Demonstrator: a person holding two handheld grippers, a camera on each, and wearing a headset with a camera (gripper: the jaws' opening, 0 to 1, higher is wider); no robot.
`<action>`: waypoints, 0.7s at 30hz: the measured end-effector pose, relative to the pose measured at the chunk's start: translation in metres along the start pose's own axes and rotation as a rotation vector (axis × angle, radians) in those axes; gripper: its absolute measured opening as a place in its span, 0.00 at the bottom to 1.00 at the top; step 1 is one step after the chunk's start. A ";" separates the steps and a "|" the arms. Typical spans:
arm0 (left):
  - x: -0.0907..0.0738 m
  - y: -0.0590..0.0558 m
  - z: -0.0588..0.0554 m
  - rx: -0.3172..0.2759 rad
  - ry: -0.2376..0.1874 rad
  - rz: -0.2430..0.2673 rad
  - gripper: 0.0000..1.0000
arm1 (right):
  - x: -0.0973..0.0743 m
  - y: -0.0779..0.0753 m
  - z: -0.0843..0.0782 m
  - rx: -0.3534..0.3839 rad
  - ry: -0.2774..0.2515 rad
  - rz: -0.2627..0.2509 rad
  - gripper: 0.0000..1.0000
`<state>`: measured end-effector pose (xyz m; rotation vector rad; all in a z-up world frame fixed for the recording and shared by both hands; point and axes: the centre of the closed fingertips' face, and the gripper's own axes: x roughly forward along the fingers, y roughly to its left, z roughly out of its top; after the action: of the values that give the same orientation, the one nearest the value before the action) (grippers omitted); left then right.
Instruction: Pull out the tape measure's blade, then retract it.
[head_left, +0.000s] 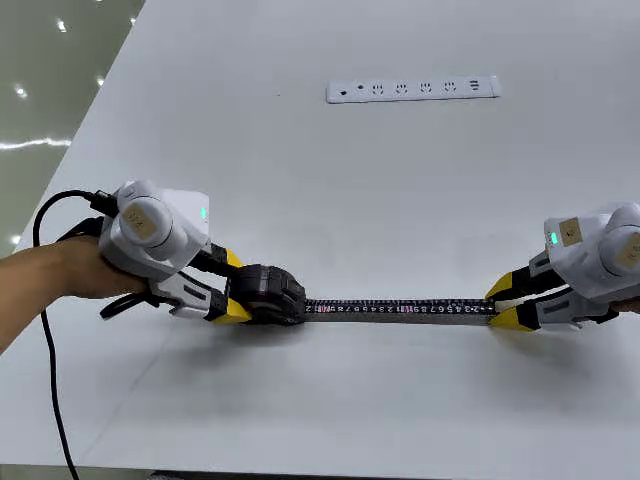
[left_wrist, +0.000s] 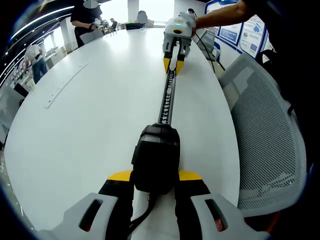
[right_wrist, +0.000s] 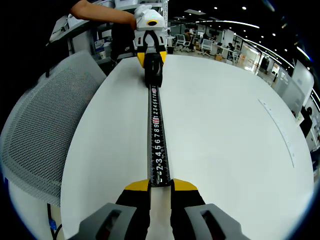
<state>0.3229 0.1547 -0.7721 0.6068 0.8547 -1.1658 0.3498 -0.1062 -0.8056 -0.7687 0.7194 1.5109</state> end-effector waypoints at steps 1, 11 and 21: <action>0.000 0.000 0.000 0.000 0.000 0.000 0.26 | 0.000 0.000 0.000 0.001 0.001 0.000 0.11; 0.000 0.001 0.000 0.007 0.008 0.006 0.26 | -0.001 -0.001 0.000 -0.007 0.020 0.003 0.12; -0.002 0.000 -0.004 0.012 0.028 0.009 0.27 | 0.000 0.001 0.000 0.002 0.024 0.002 0.14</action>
<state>0.3217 0.1588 -0.7731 0.6375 0.8689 -1.1577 0.3493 -0.1066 -0.8054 -0.7859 0.7399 1.5044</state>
